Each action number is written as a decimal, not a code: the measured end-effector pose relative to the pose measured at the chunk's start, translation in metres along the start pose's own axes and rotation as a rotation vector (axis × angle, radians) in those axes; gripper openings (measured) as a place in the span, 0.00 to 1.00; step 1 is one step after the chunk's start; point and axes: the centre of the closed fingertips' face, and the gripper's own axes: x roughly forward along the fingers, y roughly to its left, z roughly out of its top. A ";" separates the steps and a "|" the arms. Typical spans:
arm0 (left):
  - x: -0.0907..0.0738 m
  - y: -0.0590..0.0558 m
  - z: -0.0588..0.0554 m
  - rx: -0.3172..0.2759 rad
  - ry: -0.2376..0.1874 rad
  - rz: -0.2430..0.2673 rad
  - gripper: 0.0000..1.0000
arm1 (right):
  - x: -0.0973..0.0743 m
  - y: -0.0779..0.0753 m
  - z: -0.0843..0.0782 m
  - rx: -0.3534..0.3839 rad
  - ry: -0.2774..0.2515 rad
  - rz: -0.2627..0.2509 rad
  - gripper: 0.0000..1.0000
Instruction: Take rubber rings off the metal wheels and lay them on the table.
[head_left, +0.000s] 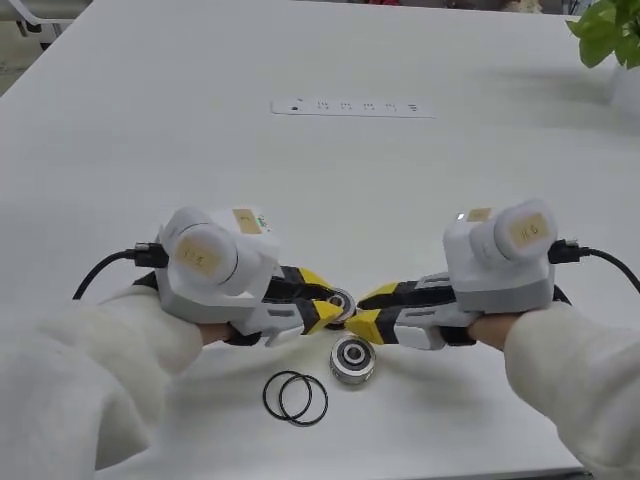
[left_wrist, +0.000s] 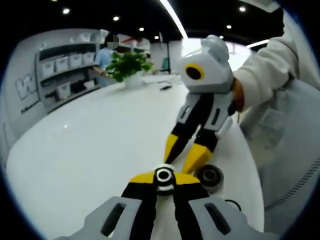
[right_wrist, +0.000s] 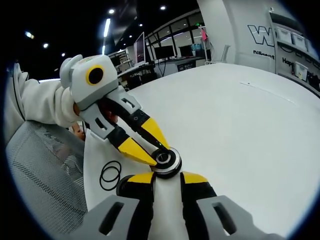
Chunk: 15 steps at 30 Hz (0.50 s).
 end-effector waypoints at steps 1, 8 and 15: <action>0.000 0.000 0.000 -0.001 0.000 0.000 0.13 | 0.000 0.001 0.000 0.000 -0.002 0.002 0.17; 0.000 -0.002 0.000 -0.008 -0.001 -0.005 0.13 | 0.002 0.004 -0.003 -0.039 0.014 0.006 0.15; 0.000 -0.002 0.001 -0.012 -0.001 -0.005 0.13 | -0.001 0.002 -0.005 -0.062 0.026 0.002 0.08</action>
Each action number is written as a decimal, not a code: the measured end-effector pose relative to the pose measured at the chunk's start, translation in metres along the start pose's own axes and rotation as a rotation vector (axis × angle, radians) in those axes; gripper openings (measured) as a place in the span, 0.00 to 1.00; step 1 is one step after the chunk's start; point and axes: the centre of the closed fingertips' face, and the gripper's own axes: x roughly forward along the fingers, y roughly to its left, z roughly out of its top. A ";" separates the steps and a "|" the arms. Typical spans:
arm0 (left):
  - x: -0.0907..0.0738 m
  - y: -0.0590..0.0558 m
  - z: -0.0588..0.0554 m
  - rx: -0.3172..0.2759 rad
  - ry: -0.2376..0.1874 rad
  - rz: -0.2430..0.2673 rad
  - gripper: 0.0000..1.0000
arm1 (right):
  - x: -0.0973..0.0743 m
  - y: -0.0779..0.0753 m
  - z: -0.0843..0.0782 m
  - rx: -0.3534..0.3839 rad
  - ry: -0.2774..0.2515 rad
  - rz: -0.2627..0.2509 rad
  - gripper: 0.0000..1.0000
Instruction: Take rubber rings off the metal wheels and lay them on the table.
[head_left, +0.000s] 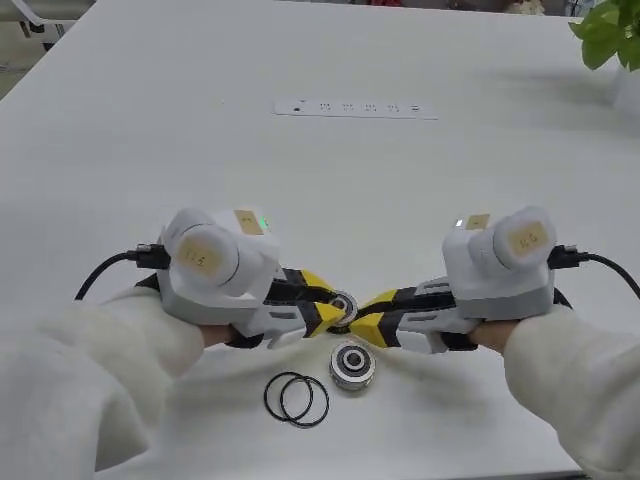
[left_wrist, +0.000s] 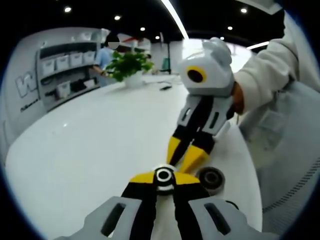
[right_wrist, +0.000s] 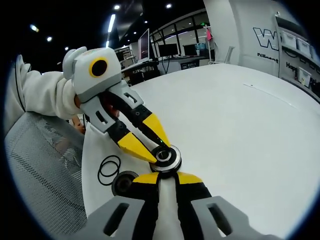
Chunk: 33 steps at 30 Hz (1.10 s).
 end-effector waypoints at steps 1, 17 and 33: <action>0.000 0.000 0.000 0.000 0.000 0.000 0.13 | 0.000 0.000 0.000 0.000 0.001 -0.001 0.08; 0.001 -0.002 0.000 0.022 -0.002 -0.004 0.12 | -0.005 -0.017 0.000 0.182 -0.014 -0.073 0.00; 0.001 -0.002 0.000 0.036 -0.006 0.002 0.12 | -0.009 -0.019 0.008 0.327 -0.058 -0.060 0.00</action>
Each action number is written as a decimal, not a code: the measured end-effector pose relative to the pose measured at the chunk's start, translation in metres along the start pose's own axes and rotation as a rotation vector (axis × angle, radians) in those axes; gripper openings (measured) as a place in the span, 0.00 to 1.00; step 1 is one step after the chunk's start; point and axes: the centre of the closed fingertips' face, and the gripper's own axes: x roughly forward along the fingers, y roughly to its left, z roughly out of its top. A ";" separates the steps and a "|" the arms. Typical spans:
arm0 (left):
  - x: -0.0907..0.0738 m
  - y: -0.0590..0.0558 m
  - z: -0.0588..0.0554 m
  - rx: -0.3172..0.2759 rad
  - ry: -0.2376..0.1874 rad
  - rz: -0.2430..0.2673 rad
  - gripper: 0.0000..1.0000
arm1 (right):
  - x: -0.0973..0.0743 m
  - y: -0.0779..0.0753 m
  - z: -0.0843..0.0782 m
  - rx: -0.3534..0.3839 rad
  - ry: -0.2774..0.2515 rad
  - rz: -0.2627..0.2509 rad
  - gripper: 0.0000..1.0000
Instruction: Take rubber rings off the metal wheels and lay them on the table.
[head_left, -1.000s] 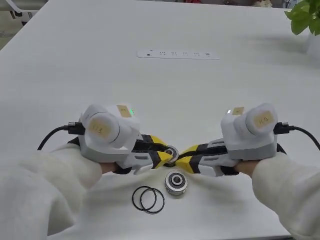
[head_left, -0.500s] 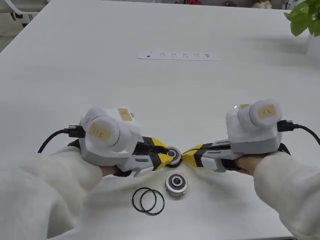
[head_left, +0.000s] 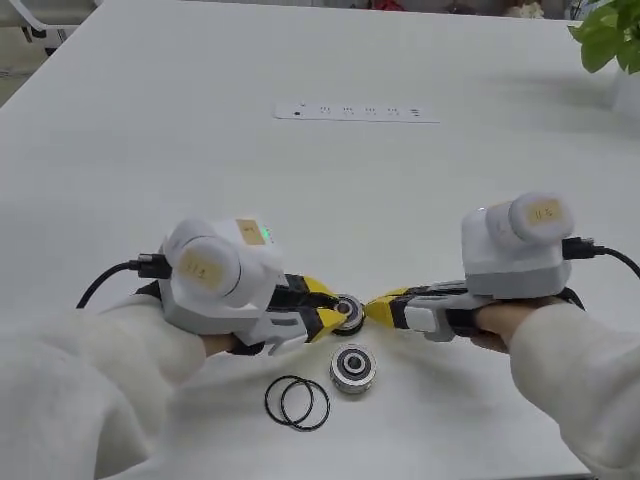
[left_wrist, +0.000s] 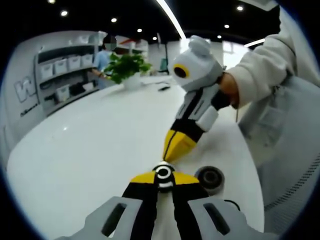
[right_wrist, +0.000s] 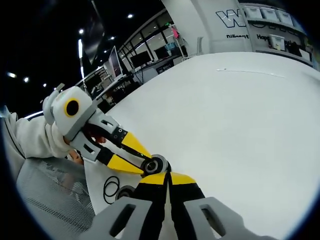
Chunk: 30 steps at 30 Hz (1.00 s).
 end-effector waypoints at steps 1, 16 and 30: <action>0.000 0.000 0.000 0.001 0.000 0.001 0.12 | 0.000 0.000 0.001 0.014 -0.005 0.002 0.00; 0.000 0.000 -0.001 -0.009 -0.004 0.005 0.12 | 0.000 0.004 0.002 0.045 -0.019 0.016 0.00; 0.000 0.000 0.000 -0.017 -0.006 0.006 0.12 | 0.000 0.005 0.004 0.053 -0.021 0.022 0.00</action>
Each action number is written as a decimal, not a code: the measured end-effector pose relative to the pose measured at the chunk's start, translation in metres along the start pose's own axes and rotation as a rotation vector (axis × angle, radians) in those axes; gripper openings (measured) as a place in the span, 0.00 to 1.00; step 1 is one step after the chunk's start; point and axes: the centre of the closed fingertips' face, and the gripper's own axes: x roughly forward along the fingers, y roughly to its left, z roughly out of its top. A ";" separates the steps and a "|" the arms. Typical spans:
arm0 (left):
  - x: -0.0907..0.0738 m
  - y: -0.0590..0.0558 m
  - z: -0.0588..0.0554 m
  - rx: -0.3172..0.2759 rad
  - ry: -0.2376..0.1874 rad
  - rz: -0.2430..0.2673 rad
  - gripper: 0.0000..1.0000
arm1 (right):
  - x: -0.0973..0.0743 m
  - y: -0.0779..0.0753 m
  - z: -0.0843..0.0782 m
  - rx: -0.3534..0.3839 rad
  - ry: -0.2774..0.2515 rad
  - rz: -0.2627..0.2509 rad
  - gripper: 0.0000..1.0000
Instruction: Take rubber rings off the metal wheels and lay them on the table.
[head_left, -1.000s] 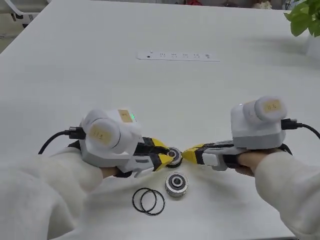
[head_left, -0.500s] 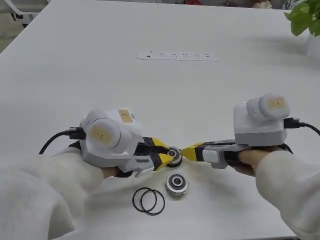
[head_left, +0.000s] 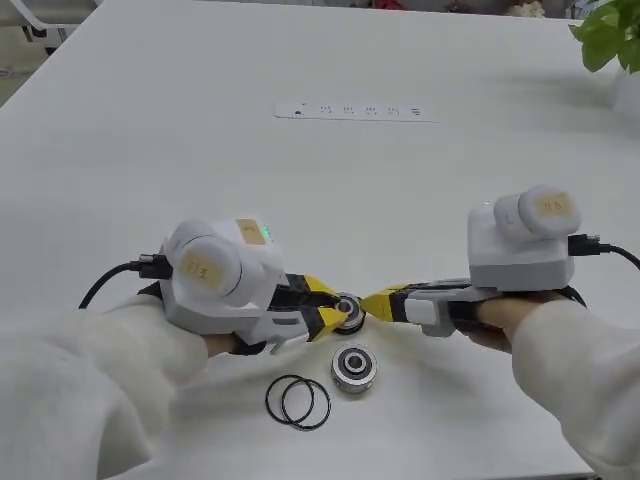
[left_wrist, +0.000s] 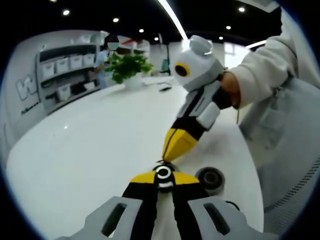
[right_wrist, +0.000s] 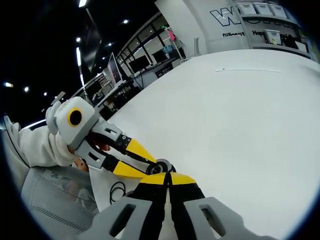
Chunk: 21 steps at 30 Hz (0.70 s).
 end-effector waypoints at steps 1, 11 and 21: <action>0.000 0.000 0.000 -0.002 0.000 0.000 0.12 | 0.000 0.000 0.000 0.001 0.000 0.001 0.00; 0.000 0.000 0.000 -0.008 -0.002 0.001 0.12 | 0.000 0.002 0.001 0.000 -0.002 0.005 0.00; 0.000 0.000 0.000 -0.012 -0.004 0.003 0.12 | 0.000 0.004 0.002 -0.003 -0.002 0.008 0.00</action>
